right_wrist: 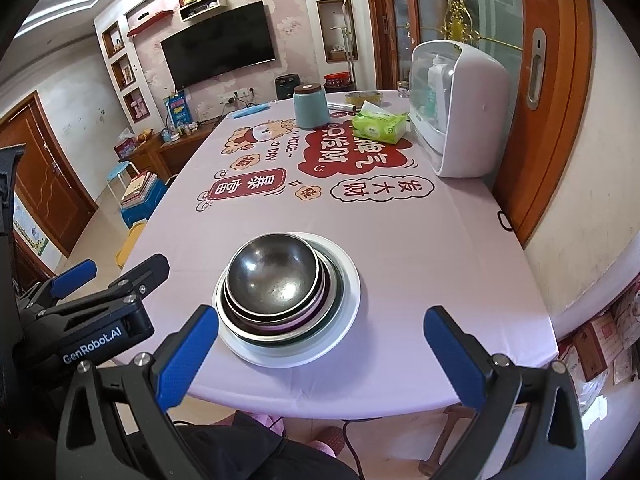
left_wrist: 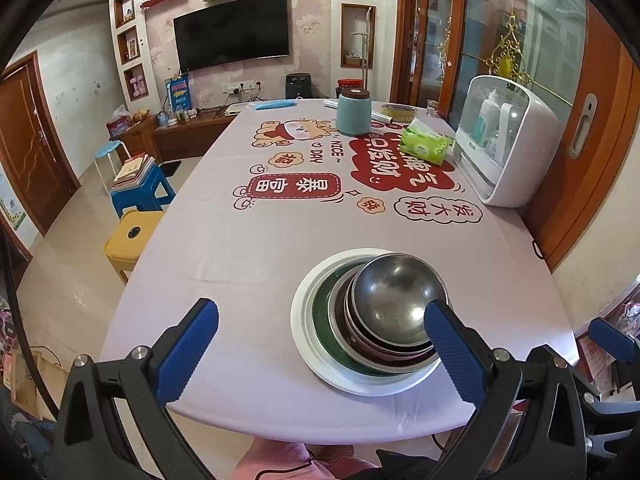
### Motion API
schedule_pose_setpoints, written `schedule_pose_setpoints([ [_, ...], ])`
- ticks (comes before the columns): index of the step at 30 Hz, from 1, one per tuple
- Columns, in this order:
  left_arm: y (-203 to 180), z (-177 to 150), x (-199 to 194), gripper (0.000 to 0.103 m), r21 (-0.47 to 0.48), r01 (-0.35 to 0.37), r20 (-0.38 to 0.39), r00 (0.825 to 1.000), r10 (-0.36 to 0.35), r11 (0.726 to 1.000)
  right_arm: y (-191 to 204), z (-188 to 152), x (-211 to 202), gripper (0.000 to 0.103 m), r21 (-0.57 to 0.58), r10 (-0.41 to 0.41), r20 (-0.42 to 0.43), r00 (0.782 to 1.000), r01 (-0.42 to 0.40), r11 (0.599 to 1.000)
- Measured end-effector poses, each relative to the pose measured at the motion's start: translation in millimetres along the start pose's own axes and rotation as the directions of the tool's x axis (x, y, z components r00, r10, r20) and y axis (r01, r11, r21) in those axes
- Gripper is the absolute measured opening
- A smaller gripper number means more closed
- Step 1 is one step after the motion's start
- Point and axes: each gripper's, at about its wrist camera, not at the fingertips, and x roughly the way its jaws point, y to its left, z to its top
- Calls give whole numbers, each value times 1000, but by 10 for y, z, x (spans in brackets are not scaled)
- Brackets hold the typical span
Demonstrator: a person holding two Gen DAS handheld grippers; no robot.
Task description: Organize plates and bowls
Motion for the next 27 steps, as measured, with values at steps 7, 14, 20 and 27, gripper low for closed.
schedule_pose_setpoints([
  [7, -31, -3, 4, 102, 9, -10, -4, 1000, 10, 1000, -6, -3, 2, 103, 0, 2, 0, 1000, -2, 1000],
  [14, -23, -20, 9, 102, 5, -17, -5, 1000, 17, 1000, -11, -1, 39, 103, -6, 9, -13, 1000, -9, 1000],
  [20, -33, -26, 40, 102, 1, -10, -17, 1000, 10, 1000, -56, 2, 70, 103, 4, 8, -29, 1000, -8, 1000],
  [27, -35, -15, 50, 102, 11, -14, -30, 999, 15, 1000, -78, -7, 91, 103, 14, 10, -38, 999, -10, 1000],
])
